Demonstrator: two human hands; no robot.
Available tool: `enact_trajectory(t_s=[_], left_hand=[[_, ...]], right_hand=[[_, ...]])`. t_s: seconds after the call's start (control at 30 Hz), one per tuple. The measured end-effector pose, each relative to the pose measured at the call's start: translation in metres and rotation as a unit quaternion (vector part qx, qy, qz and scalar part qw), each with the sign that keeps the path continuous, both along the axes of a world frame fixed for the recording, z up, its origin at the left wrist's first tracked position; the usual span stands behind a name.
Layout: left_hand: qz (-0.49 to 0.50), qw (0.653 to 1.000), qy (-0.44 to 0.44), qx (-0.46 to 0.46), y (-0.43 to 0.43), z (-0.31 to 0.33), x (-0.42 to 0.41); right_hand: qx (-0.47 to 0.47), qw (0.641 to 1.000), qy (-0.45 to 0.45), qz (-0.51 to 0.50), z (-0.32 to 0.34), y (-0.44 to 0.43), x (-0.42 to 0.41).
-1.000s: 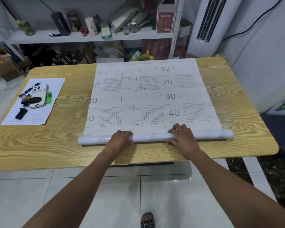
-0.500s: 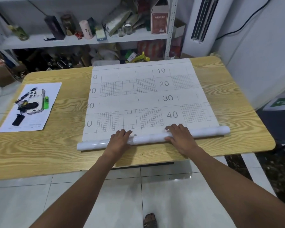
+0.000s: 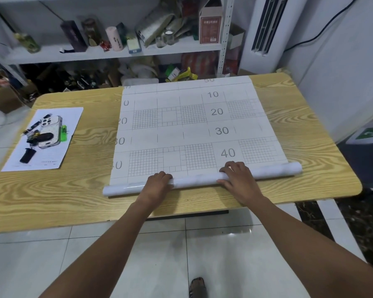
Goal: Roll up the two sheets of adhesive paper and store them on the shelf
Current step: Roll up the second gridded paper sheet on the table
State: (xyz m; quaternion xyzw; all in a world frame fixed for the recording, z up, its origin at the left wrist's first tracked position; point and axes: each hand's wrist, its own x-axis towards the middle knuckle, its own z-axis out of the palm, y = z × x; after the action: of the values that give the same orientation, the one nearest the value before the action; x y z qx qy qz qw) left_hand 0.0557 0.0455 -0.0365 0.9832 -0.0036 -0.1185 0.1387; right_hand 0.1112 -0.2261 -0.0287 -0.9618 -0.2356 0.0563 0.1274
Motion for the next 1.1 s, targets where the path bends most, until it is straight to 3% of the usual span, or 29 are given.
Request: enact_trajectory(t_s=[0.3, 0.47, 0.6, 0.97, 1.1], left_hand=[[-0.020, 0.998, -0.053, -0.012, 0.002, 0.000, -0.010], [-0.031, 0.999, -0.006, 0.011, 0.001, 0.004, -0.009], [-0.033, 0.999, 0.005, 0.022, 0.001, 0.005, -0.011], [0.019, 1.000, 0.011, -0.023, -0.004, 0.004, -0.013], [-0.005, 1.000, -0.001, -0.017, -0.005, 0.006, -0.019]], right_hand=[[-0.021, 1.000, 0.013, 0.008, 0.000, -0.004, -0.002], [-0.018, 0.999, 0.045, 0.016, 0.000, -0.005, -0.003], [0.044, 0.997, 0.066, -0.017, 0.006, -0.003, -0.005], [0.040, 0.997, 0.064, -0.009, 0.003, -0.005, -0.004], [0.011, 0.999, 0.044, 0.001, -0.003, -0.006, -0.004]])
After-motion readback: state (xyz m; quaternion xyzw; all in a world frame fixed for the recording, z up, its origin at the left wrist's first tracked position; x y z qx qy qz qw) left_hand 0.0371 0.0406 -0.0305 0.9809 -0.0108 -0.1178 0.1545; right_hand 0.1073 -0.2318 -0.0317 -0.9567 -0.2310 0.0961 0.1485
